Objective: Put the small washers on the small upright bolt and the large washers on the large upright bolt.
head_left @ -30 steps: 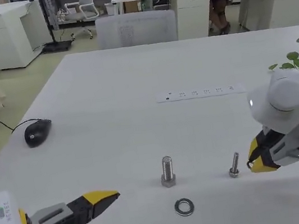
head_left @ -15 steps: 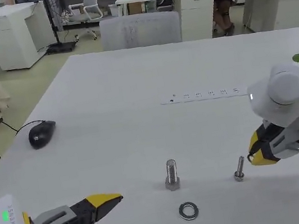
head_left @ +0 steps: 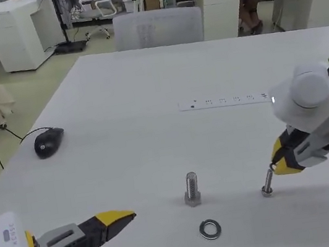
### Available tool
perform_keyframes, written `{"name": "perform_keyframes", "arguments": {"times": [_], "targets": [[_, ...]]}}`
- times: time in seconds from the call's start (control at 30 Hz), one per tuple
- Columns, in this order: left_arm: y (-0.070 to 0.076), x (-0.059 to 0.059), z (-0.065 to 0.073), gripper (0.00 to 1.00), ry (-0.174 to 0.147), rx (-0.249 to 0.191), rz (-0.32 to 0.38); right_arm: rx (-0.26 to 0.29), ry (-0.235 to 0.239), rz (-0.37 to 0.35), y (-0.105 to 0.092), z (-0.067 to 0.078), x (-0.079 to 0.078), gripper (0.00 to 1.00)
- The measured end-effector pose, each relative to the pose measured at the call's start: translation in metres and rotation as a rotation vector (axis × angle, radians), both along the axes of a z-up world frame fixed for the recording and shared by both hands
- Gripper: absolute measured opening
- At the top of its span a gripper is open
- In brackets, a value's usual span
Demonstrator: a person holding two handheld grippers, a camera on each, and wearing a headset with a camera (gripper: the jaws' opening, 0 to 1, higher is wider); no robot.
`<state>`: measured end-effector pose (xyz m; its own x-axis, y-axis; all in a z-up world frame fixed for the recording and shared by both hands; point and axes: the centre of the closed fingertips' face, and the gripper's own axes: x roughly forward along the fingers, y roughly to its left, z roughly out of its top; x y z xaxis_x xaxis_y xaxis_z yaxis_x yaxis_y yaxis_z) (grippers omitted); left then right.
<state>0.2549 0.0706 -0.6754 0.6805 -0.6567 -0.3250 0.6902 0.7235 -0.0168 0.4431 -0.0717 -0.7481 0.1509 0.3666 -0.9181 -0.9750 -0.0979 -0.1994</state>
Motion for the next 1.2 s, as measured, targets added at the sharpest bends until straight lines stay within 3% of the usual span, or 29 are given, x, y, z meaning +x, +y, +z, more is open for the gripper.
{"name": "perform_keyframes", "arguments": {"times": [1.2], "targets": [[0.007,0.001,-0.007,0.60,0.014,-0.005,0.023,-0.045,0.028,0.024,0.003,-0.017,0.003,0.12]]}}
